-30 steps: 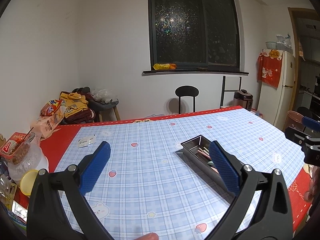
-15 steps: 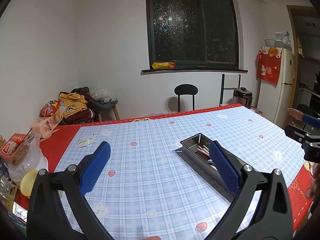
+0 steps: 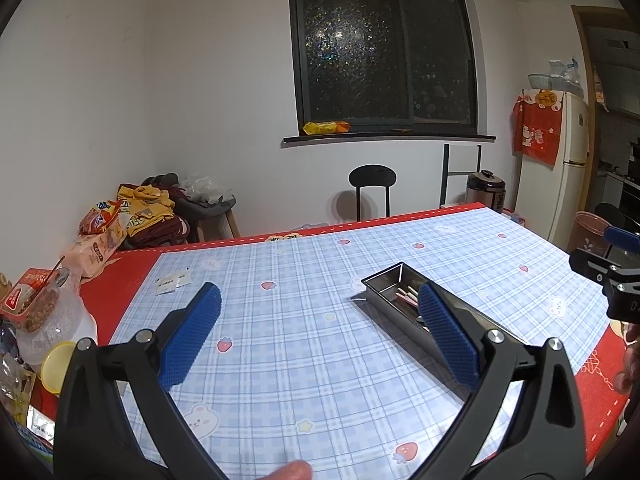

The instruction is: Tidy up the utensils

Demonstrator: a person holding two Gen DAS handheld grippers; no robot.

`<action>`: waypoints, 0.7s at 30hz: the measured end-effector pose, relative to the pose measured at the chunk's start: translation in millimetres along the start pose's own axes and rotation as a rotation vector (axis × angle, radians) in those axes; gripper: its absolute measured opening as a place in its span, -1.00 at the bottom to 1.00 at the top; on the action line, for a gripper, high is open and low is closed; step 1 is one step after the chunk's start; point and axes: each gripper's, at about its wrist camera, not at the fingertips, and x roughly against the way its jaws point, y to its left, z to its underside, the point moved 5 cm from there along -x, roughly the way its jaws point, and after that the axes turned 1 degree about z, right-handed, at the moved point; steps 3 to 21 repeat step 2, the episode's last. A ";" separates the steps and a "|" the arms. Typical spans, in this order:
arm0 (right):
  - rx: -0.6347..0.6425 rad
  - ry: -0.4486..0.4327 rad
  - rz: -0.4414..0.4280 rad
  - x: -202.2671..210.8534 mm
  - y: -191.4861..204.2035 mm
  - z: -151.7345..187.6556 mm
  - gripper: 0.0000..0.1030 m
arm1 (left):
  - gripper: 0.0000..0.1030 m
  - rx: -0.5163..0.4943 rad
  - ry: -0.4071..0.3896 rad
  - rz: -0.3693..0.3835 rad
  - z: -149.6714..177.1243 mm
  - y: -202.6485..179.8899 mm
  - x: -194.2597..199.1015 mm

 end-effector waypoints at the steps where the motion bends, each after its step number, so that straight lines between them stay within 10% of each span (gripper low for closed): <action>1: -0.001 0.003 0.000 -0.6 -0.4 0.6 0.89 | 0.89 0.001 0.002 -0.001 0.6 0.4 -0.7; 21: -0.001 0.004 0.000 -1.3 -0.6 0.6 0.89 | 0.89 0.002 0.004 0.000 1.2 0.8 -1.0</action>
